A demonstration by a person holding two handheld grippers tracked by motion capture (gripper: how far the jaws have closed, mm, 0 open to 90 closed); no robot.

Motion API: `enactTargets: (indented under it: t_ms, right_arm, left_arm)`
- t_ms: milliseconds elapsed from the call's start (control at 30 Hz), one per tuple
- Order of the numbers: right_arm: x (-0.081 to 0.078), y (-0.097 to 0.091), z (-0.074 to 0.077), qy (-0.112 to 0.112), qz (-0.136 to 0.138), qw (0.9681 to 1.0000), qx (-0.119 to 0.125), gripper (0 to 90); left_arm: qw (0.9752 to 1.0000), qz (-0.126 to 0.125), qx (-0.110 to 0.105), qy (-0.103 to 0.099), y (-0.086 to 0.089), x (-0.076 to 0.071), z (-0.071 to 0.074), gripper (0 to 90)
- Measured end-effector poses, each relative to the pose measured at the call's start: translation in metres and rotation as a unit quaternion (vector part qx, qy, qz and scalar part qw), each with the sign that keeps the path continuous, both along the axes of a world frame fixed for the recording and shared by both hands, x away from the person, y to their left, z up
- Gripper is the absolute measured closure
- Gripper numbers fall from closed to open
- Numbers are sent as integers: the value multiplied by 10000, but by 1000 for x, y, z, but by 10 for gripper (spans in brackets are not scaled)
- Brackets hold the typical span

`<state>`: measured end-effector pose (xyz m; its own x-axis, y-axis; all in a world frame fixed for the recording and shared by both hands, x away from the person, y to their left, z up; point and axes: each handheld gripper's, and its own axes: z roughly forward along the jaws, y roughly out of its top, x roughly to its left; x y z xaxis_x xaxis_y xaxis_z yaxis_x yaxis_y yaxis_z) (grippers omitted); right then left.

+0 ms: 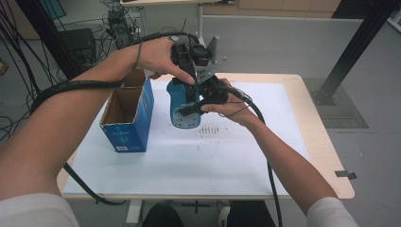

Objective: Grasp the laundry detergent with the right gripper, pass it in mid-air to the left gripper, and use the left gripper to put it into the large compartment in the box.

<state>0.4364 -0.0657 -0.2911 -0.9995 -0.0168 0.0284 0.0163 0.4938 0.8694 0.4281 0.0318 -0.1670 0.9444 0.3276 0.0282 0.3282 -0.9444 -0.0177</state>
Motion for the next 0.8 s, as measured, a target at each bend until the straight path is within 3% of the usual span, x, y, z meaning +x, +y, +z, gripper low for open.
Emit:
enactTargets:
  t_ms: [300, 800]
  right_arm:
    - [-1, -2, 1, 71, -21, 10000, -28, 438]
    - [0, -3, 2, -9, -21, 10000, 12, 438]
  left_arm:
    - [10000, -11, -34, -24, -1, -1, 1, 56]
    - [9999, -25, -123, -41, -2, -2, 4, 54]
